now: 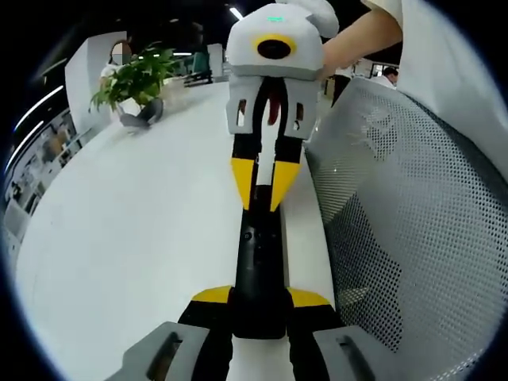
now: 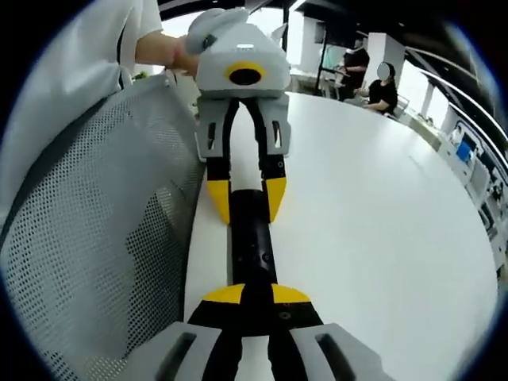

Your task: Press the specified remote control buttons in sequence, fully releasing each button before pressing the next.

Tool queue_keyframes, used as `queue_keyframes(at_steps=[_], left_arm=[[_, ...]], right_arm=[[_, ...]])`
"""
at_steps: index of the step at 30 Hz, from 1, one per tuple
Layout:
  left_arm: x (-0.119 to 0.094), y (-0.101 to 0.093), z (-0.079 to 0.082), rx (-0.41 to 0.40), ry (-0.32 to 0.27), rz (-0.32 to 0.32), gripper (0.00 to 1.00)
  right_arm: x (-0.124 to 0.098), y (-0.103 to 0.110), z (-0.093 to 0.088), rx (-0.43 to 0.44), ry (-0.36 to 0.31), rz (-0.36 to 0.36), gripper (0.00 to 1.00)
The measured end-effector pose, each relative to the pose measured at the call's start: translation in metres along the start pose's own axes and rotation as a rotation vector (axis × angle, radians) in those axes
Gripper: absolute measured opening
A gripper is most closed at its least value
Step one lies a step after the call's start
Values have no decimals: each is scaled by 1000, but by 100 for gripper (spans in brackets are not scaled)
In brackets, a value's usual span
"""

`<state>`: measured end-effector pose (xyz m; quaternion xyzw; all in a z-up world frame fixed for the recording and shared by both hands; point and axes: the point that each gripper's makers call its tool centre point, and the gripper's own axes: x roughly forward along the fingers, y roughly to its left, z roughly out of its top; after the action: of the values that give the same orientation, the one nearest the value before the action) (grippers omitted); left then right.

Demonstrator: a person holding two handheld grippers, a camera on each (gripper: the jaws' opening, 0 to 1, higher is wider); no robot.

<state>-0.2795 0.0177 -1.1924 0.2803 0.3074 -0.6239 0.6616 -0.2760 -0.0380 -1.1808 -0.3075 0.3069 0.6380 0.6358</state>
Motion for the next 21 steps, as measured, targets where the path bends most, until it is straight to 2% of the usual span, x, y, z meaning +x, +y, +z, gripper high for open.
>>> queue_keyframes(at_steps=[9,13,17,21], left_arm=[[0,0,0,5,-5,-2,25],[0,0,0,5,-7,-3,25],[0,-1,0,6,-14,-6,25],[0,-1,0,8,-15,-9,25]], right_arm=[[2,3,2,-67,68,43,7],[4,3,2,-97,134,67,6],[5,3,2,-88,192,82,6],[6,3,2,-95,264,70,6]])
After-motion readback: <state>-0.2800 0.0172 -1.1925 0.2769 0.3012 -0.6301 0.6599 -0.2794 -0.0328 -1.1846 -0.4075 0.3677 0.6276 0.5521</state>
